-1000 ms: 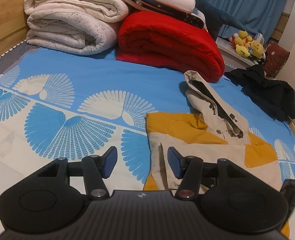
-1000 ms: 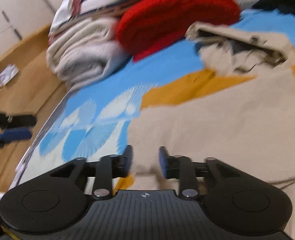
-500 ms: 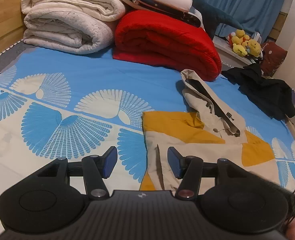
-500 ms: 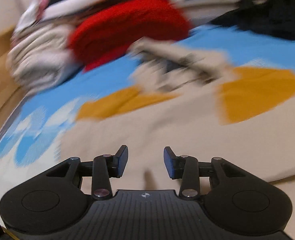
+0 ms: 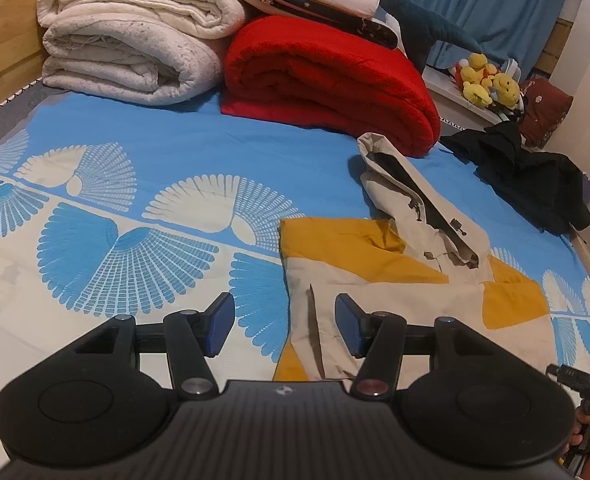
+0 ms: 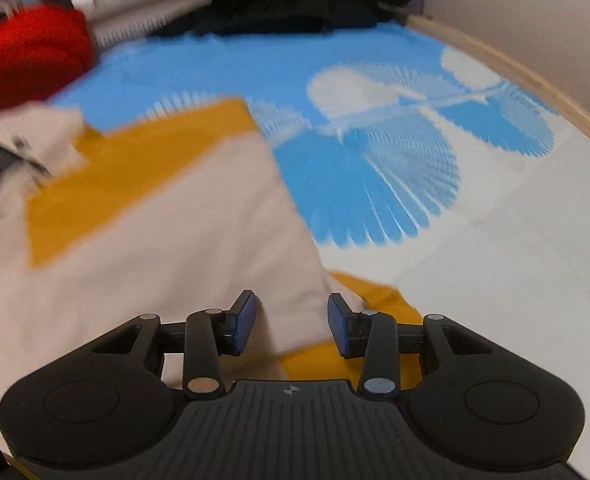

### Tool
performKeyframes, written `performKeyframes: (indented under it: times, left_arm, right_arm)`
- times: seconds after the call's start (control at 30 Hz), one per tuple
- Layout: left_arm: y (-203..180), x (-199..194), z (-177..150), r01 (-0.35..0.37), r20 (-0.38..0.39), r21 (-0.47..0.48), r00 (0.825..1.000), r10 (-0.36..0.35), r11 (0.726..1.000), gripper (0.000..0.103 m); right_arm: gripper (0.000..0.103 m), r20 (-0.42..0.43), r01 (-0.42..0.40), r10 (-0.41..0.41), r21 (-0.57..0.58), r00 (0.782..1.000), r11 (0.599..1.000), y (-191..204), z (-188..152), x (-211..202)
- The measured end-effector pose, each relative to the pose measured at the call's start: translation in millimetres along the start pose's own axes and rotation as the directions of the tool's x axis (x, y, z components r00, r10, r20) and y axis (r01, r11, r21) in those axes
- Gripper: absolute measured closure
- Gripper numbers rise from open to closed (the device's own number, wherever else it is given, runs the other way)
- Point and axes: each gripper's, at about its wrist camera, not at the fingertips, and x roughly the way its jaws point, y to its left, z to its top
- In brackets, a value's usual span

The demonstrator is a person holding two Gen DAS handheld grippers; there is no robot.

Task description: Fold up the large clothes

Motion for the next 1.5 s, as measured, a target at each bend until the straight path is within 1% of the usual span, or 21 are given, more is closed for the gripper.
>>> performKeyframes:
  times: [0.07,0.13,0.2,0.3,0.37,0.4,0.43,0.5,0.6,0.67,0.77,0.83,0.97,1.1,1.17,1.27,1.33,1.37,1.4,1.43,1.5]
  left_arm:
    - [-1.9,1.2,-0.4,0.001,-0.003,0.002,1.000,-0.001,1.000,0.042]
    - [-4.0,1.9,-1.1,0.004,-0.004,0.005,1.000,-0.004,1.000,0.042]
    - [-5.2,2.0,-1.2,0.007,-0.003,0.004,1.000,-0.007,1.000,0.042]
    - [-4.3,3.3,-0.7,0.006,-0.003,-0.004,1.000,-0.006,1.000,0.042]
    - [-4.2,4.3,-1.1,0.004,-0.006,-0.005,1.000,-0.004,1.000,0.042]
    - [-4.5,4.5,-1.4,0.005,-0.007,-0.002,1.000,-0.005,1.000,0.042]
    - [-5.0,4.5,-1.4,0.006,-0.008,0.000,1.000,-0.006,1.000,0.042]
    - [-5.8,4.1,-1.4,0.009,-0.007,0.002,1.000,-0.009,1.000,0.042]
    - [-6.1,3.8,0.6,0.013,-0.006,-0.002,1.000,-0.013,1.000,0.042]
    - [-5.5,3.3,2.1,0.013,-0.004,-0.011,1.000,-0.013,1.000,0.042]
    - [-6.4,1.2,3.7,0.019,0.000,-0.013,1.000,-0.019,1.000,0.042]
    - [-7.9,-0.2,4.4,0.022,0.001,-0.010,1.000,-0.022,1.000,0.042]
    - [-12.8,-2.1,3.3,0.023,0.004,-0.002,1.000,-0.023,1.000,0.042]
    - [-22.7,-1.3,-0.3,0.016,0.010,0.018,1.000,-0.016,1.000,0.042]
    - [-29.9,0.8,-2.8,0.009,0.011,0.033,1.000,-0.010,0.999,0.042]
    - [-40.8,4.2,-6.9,0.000,0.018,0.057,1.000,-0.001,0.998,0.042]
    - [-48.8,6.5,-10.9,-0.007,0.024,0.078,1.000,0.005,0.997,0.042]
    - [-52.1,7.4,-13.3,-0.011,0.028,0.090,1.000,0.009,0.996,0.042]
    - [-55.7,8.4,-15.7,-0.015,0.033,0.104,0.999,0.012,0.994,0.042]
    - [-58.3,9.3,-17.1,-0.019,0.037,0.115,0.999,0.014,0.993,0.042]
    - [-62.8,11.5,-19.0,-0.026,0.051,0.129,0.999,0.019,0.991,0.042]
  right_arm:
    - [0.053,0.000,-0.007,0.007,-0.026,1.000,1.000,6.3,-1.5,3.0]
    - [0.053,-0.065,0.045,-0.049,-0.062,0.997,0.997,14.1,-1.4,16.8]
    - [0.053,-0.039,0.068,-0.070,-0.041,0.997,0.997,21.2,-0.5,15.0]
    - [0.054,0.046,-0.021,0.025,-0.078,0.999,0.997,54.7,-5.0,-9.5]
    - [0.054,0.095,-0.099,0.114,-0.149,0.989,0.984,88.5,-13.8,-27.4]
    - [0.054,0.098,-0.140,0.158,-0.168,0.983,0.976,103.0,-17.9,-33.2]
    - [0.053,0.080,-0.198,0.215,-0.178,0.973,0.964,118.4,-22.8,-36.3]
    - [0.053,0.022,-0.269,0.278,-0.192,0.960,0.944,144.0,-32.3,-32.1]
    - [0.053,-0.115,-0.269,0.246,-0.275,0.962,0.923,176.4,-53.9,-10.2]
    - [0.053,-0.097,-0.233,0.213,-0.324,0.972,0.917,185.3,-62.5,-9.8]
    - [0.053,-0.094,-0.255,0.239,-0.254,0.966,0.933,176.8,-49.9,-24.2]
    - [0.053,-0.042,-0.260,0.258,-0.258,0.965,0.930,170.3,-42.2,-46.7]
    - [0.053,0.091,-0.268,0.301,-0.268,0.949,0.925,142.6,-15.0,-101.0]
    - [0.051,0.202,-0.247,0.291,-0.216,0.935,0.945,105.3,3.7,-150.1]
    - [0.051,0.239,-0.241,0.284,-0.193,0.929,0.951,87.9,4.8,-164.4]
    - [0.050,0.282,-0.240,0.288,-0.194,0.915,0.951,69.5,1.6,-173.0]
    - [0.049,0.310,-0.231,0.290,-0.213,0.905,0.949,61.8,-6.8,-167.8]
    - [0.050,0.303,-0.224,0.284,-0.217,0.910,0.950,59.5,-10.5,-164.9]
    - [0.050,0.268,-0.225,0.277,-0.210,0.923,0.952,58.8,-12.3,-156.3]
    - [0.050,0.243,-0.244,0.289,-0.199,0.926,0.949,59.0,-12.2,-150.2]
    - [0.050,0.242,-0.268,0.315,-0.206,0.918,0.941,61.4,-11.1,-143.6]
